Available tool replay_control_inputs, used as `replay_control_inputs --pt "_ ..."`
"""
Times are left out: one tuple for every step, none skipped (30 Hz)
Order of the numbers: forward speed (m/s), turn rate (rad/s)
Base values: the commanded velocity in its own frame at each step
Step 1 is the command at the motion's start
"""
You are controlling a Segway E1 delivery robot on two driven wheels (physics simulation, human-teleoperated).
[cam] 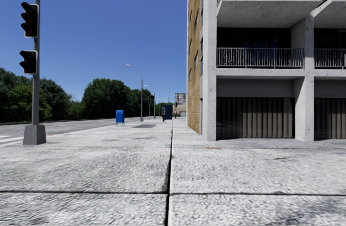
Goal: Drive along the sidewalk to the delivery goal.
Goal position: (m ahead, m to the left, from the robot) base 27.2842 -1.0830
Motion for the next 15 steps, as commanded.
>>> replay_control_inputs --pt "1.23 0.0" --pt "1.23 0.0" --pt "1.23 0.0" --pt "1.23 0.0" --pt "1.23 0.0" --pt "1.23 0.0" --pt "1.23 0.0" --pt "1.23 0.0" --pt "1.23 0.0" --pt "1.35 0.0" --pt "1.96 0.0" --pt "1.96 0.0" --pt "1.99 0.0" --pt "1.99 0.0" --pt "1.99 0.0"
